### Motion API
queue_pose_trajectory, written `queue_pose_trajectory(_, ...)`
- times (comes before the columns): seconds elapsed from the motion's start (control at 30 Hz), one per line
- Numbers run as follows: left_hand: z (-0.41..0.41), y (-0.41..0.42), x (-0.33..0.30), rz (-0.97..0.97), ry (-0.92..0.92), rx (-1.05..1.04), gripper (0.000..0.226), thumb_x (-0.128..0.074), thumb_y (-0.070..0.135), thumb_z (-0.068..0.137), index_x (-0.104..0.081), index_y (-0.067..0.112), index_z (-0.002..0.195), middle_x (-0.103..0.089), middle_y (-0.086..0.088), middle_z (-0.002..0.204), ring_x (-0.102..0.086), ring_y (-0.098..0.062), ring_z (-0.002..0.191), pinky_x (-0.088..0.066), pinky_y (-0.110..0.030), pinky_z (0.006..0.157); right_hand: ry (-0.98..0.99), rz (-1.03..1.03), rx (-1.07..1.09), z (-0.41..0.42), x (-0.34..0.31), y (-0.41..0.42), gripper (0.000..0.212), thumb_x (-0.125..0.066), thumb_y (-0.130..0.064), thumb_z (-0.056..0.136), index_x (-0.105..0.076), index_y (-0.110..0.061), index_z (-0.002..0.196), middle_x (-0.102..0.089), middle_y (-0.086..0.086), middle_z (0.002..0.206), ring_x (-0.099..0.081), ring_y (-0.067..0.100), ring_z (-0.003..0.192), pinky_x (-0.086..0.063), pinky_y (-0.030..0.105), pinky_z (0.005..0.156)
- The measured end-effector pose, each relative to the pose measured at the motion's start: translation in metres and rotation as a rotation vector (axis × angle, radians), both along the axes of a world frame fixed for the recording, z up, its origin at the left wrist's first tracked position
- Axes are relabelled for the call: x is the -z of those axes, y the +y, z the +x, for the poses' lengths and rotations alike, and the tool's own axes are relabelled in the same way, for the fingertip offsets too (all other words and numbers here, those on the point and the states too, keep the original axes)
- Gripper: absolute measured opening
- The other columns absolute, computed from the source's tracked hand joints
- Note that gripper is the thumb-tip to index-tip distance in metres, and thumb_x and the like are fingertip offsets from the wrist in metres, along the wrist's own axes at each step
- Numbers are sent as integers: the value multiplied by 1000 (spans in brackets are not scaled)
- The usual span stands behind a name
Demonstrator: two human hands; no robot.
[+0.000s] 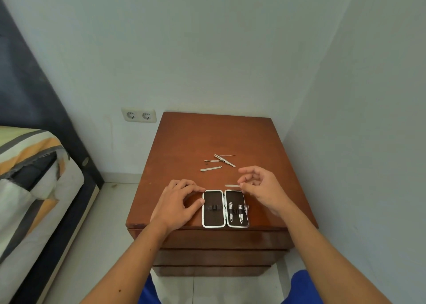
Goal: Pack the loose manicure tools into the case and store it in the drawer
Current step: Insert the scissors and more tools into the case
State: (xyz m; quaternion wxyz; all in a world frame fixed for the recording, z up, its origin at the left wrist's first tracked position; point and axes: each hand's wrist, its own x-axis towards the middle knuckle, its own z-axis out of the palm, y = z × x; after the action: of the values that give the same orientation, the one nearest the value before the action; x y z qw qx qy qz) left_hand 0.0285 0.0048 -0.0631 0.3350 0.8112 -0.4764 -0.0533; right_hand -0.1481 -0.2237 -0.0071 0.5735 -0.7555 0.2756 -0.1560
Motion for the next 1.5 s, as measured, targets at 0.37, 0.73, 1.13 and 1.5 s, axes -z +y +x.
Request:
queue_pose_trajectory(0.37,0,-1,0,20,6,-4,27,-64,55,96,-68,48,122,-54,31,122,-42,-1,120,-35,-27,105,106,-10,-34,-1,6,-13,31,-88,-3,80,-77,-18,104,-81,2,90,-73,13,84,-59,34,91)
queue_pose_trajectory(0.73,1,-1,1,9,1,1,28,-62,58,96,-68,49,122,-55,32,121,-43,-1,119,-39,-31,106,-131,276,101,1,-3,-18,40,-79,12,83,-67,-1,119,-75,19,90,-77,29,78,-66,34,71)
queue_pose_trajectory(1.13,-1,-1,0,-13,5,0,31,-62,59,94,-69,46,121,-56,31,120,-44,-2,118,-39,-31,104,-227,373,188,14,-3,-18,32,-85,-4,83,-71,3,111,-79,22,101,-78,33,92,-64,46,88)
queue_pose_trajectory(1.5,0,0,0,6,5,5,31,-60,60,95,-68,48,122,-55,32,121,-43,0,120,-38,-30,104,-150,297,148,27,-6,-14,31,-84,-1,83,-69,-1,111,-77,11,89,-77,30,79,-66,40,69)
